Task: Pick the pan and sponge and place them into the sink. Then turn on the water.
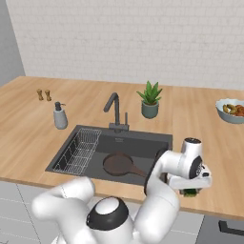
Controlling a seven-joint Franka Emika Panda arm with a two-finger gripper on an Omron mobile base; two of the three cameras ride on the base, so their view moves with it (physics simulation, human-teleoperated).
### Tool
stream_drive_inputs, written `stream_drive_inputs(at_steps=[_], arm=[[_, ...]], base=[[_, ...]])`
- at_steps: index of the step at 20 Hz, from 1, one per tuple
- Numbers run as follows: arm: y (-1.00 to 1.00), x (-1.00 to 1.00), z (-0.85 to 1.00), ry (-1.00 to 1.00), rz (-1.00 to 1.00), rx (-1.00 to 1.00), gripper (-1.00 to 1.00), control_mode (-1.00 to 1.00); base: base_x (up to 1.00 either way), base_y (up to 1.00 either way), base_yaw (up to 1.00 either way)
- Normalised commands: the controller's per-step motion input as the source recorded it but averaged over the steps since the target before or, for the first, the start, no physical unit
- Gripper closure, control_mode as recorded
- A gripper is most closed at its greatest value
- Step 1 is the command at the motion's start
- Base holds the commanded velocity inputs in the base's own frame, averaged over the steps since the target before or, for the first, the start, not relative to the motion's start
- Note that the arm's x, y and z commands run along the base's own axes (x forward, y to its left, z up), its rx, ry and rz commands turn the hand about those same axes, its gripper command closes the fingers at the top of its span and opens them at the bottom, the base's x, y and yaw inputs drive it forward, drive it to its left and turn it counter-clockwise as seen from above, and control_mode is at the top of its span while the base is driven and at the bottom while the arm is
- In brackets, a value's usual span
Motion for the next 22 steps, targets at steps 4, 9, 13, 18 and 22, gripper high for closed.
stream_drive_inputs(at_steps=[4,9,13,18,22], arm=[[1.0,-0.62,0.17,-0.37,0.04,-0.2,1.0,-1.0],[1.0,-0.26,0.6,-0.38,0.08,-0.18,1.0,-1.0],[0.98,0.0,0.77,-0.1,0.17,-0.21,1.0,-1.0],[0.79,0.08,0.7,0.0,0.29,-0.17,1.0,-1.0],[0.41,0.08,0.66,0.03,0.35,-0.11,1.0,-1.0]], base=[[0.0,0.0,0.0],[0.0,0.0,0.0],[0.0,0.0,0.0],[0.0,0.0,0.0],[0.0,0.0,0.0]])
